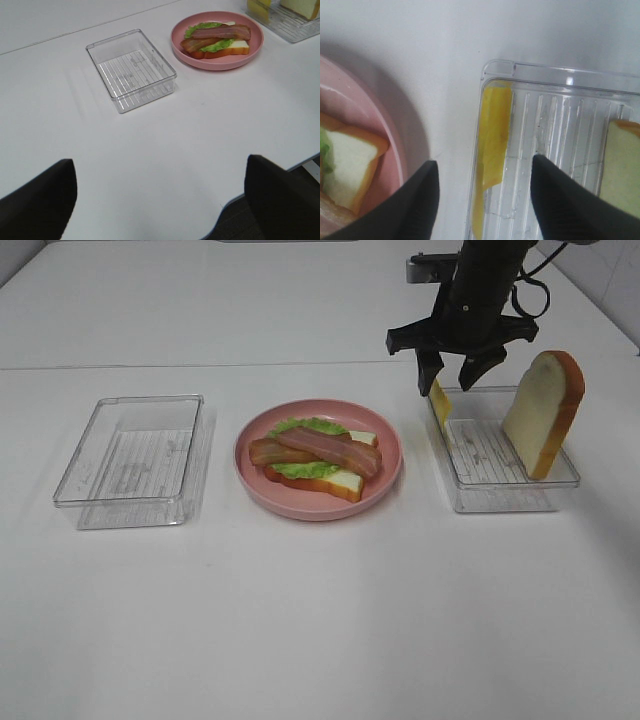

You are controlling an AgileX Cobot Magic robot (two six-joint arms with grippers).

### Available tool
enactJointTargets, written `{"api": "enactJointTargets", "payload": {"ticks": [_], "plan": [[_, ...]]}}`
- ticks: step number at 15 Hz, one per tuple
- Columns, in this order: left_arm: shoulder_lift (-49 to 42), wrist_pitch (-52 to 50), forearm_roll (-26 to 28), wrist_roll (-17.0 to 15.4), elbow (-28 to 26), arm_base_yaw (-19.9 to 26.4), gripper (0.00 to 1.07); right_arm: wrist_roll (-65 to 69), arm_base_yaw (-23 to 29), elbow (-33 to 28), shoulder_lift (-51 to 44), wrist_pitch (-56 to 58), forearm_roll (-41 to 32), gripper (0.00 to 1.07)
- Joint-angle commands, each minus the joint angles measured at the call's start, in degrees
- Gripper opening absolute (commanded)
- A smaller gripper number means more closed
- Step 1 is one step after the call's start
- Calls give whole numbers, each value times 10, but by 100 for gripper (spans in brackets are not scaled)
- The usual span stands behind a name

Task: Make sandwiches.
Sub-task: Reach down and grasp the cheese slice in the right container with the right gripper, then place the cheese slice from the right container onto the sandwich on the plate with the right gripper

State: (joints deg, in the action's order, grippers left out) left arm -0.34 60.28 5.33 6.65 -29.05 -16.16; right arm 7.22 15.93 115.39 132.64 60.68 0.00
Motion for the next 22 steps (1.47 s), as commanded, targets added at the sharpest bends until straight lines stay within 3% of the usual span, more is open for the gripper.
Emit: {"api": "enactJointTargets", "payload": {"ticks": [1, 6, 9, 13, 15, 22], "plan": [[-11, -6, 5, -4, 3, 2, 86, -5, -1, 3, 3, -9, -17, 51], [-11, -6, 5, -4, 3, 2, 86, -11, -1, 3, 25, 2, -27, 48], [-11, -6, 5, -4, 3, 2, 86, -5, -1, 4, 23, -8, -28, 25], [-11, -6, 5, -4, 3, 2, 86, -5, -1, 4, 23, -4, -28, 18], [-11, -6, 5, -4, 3, 2, 86, -5, -1, 4, 23, -1, -28, 2], [-11, -6, 5, -4, 3, 2, 86, -5, 0, 4, -41, 3, -36, 0]]}}
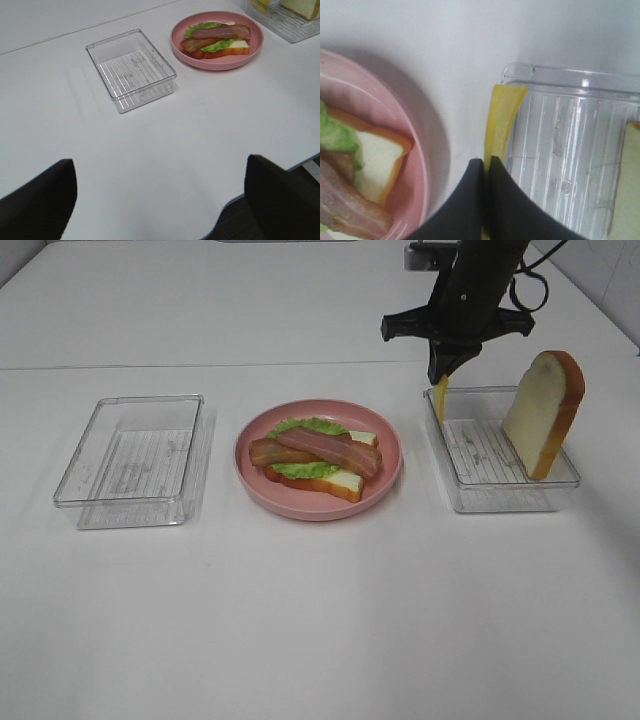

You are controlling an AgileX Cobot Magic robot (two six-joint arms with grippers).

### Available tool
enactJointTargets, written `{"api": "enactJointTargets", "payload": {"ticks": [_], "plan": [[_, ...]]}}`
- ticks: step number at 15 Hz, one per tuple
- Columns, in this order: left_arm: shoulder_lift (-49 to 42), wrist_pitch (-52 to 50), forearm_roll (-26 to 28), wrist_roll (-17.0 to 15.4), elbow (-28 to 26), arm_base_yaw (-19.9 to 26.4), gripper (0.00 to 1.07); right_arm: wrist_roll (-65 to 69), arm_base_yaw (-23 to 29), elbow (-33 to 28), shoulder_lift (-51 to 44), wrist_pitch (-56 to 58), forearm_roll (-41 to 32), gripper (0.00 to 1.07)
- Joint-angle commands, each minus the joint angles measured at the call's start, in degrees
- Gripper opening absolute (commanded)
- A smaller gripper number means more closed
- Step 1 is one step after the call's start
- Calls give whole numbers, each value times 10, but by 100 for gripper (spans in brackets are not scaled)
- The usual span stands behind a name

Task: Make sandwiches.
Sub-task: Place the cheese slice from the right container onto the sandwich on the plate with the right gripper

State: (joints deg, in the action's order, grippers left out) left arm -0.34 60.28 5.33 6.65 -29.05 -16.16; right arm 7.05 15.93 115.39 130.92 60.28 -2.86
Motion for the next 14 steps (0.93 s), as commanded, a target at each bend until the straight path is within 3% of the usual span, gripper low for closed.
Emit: {"api": "enactJointTargets", "payload": {"ticks": [1, 8, 14], "plan": [[-11, -6, 5, -4, 3, 2, 86, -9, 1, 4, -39, 11, -25, 0], [-11, -6, 5, -4, 3, 2, 86, -138, 22, 3, -72, 67, -286, 0], [-11, -6, 5, -4, 3, 2, 86, -136, 103, 3, -51, 32, -284, 0]]}}
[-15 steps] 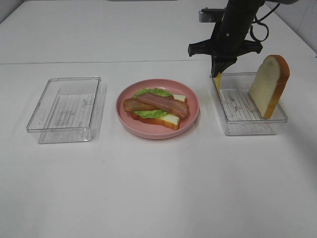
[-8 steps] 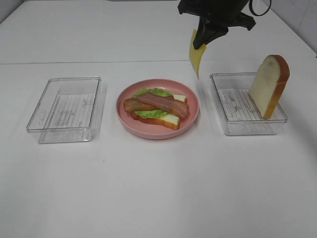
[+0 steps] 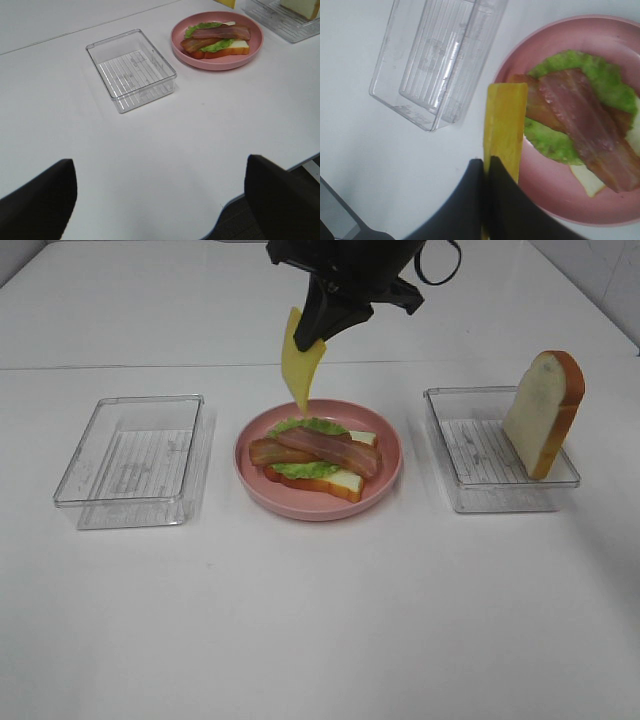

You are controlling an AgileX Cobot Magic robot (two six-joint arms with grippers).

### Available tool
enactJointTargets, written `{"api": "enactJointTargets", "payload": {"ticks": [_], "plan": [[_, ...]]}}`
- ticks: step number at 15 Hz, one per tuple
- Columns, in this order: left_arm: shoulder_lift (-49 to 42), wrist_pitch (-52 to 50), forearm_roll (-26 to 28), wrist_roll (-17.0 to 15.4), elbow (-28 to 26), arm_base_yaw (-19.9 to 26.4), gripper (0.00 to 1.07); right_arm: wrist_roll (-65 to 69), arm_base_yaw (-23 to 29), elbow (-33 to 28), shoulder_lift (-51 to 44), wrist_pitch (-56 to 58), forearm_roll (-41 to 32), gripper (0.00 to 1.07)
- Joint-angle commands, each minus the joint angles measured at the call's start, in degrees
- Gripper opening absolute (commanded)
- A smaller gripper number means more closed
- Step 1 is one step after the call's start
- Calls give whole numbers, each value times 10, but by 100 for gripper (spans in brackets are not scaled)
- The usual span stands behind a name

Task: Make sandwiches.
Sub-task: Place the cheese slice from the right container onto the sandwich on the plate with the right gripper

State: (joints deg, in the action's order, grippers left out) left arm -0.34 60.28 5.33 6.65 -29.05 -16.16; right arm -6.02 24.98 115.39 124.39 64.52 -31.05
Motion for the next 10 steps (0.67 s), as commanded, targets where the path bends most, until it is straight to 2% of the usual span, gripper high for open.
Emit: {"api": "enactJointTargets", "payload": {"ticks": [1, 8, 10], "plan": [[-11, -6, 5, -4, 3, 2, 86, -6, 17, 3, 21, -14, -3, 0], [-11, -6, 5, -4, 3, 2, 86, 25, 23, 3, 104, -62, -6, 0], [-11, -6, 5, -4, 3, 2, 86, 28, 23, 3, 112, -71, 18, 0]]}}
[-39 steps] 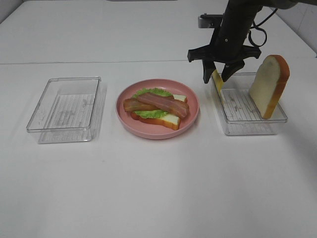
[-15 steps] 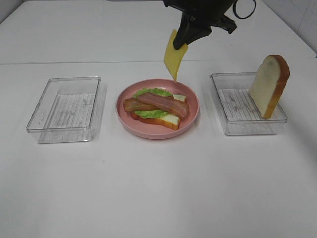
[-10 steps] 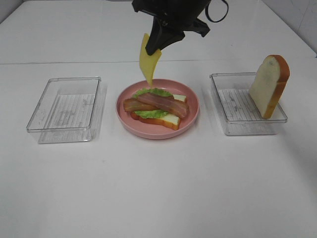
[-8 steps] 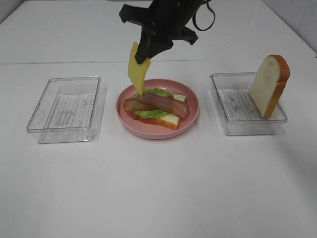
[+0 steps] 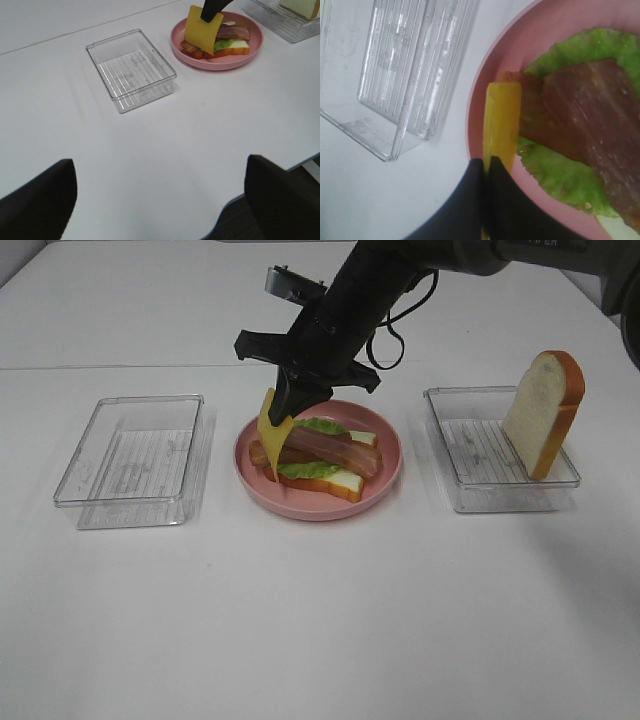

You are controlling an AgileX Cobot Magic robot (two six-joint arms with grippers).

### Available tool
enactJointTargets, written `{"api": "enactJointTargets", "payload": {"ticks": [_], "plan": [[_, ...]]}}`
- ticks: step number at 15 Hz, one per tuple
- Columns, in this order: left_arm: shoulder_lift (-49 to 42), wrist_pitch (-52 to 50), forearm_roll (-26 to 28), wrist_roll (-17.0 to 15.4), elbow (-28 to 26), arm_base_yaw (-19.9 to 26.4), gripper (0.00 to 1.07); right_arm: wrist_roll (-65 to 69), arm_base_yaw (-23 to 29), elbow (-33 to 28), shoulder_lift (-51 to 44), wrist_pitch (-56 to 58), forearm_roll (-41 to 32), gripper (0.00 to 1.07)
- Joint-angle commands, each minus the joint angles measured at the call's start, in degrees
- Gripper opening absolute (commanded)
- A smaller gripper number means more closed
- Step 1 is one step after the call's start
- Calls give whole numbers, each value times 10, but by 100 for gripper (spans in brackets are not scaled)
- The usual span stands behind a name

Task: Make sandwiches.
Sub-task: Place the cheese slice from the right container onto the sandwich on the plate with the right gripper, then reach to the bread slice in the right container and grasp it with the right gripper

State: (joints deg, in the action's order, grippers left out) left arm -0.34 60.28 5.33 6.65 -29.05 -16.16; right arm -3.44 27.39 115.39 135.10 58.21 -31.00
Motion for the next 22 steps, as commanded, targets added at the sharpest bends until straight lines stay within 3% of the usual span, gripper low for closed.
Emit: {"api": "enactJointTargets", "payload": {"ticks": [1, 6, 10, 12, 13, 14, 16, 19, 22], "plan": [[-11, -6, 5, -4, 3, 2, 86, 18, -1, 3, 5, -10, 41, 0], [-11, -6, 5, -4, 3, 2, 86, 91, -2, 3, -2, -1, 196, 0], [-11, -6, 5, -4, 3, 2, 86, 91, -2, 3, -2, -1, 196, 2], [-11, -6, 5, -4, 3, 2, 86, 91, -2, 3, -2, -1, 196, 25], [-11, -6, 5, -4, 3, 2, 86, 91, -2, 3, -2, 3, 195, 48], [-11, -6, 5, -4, 3, 2, 86, 91, -2, 3, -2, 9, 195, 63], [-11, -6, 5, -4, 3, 2, 86, 91, -2, 3, -3, 21, 196, 68], [-11, -6, 5, -4, 3, 2, 86, 91, -2, 4, -23, 25, 197, 68], [-11, -6, 5, -4, 3, 2, 86, 91, -2, 4, -68, 38, 241, 70]]}}
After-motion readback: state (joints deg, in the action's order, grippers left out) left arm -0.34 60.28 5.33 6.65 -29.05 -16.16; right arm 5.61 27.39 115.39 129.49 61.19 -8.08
